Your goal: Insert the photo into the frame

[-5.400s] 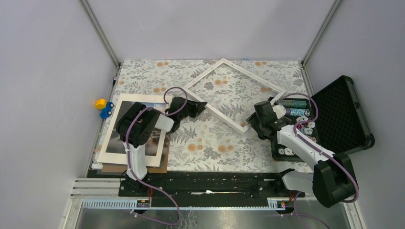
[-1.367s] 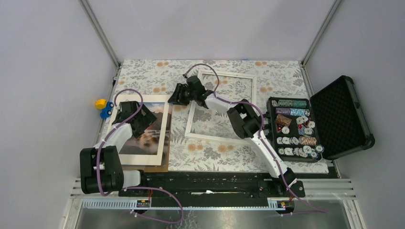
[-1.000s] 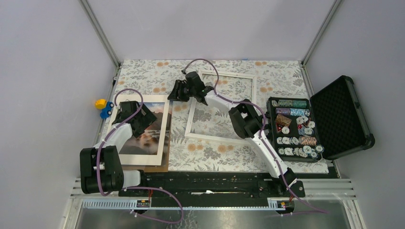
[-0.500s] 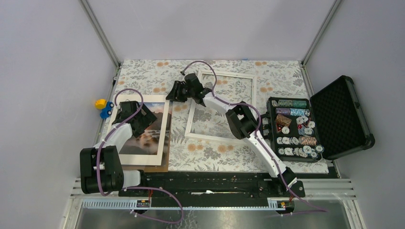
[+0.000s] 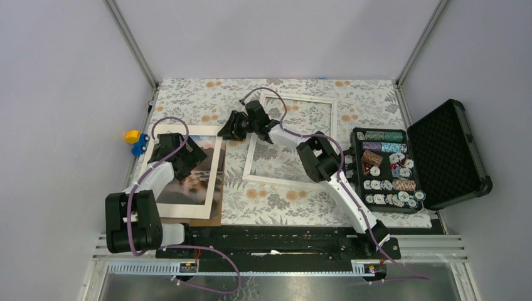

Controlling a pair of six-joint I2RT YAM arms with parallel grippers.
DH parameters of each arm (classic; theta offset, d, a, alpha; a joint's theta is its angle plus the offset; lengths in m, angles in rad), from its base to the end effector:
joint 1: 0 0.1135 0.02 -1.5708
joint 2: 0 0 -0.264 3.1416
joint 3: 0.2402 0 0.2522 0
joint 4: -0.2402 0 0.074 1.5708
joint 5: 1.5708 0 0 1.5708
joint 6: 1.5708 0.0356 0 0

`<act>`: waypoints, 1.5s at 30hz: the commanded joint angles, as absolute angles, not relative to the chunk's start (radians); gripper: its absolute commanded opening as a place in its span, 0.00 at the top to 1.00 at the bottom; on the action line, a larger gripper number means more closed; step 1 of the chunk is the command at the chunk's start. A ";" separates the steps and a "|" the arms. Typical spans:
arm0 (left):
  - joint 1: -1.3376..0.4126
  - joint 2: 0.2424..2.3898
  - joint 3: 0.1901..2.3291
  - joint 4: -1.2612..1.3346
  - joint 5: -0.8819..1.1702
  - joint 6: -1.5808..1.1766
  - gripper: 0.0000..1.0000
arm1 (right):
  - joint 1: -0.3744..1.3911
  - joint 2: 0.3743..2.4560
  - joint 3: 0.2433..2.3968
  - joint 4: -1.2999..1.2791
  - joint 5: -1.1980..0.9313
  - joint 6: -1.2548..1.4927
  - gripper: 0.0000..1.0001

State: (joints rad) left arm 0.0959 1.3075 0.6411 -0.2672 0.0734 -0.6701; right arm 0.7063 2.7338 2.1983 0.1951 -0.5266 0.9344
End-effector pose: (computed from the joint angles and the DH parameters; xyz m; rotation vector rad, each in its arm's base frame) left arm 0.2452 0.0210 0.1761 -0.9175 2.3594 -0.3256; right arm 0.4467 0.4046 0.1098 -0.1641 2.2086 1.5244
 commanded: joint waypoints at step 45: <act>0.099 1.448 0.604 -0.138 0.287 -0.697 0.01 | 0.713 2.643 2.010 0.312 -0.616 1.091 0.47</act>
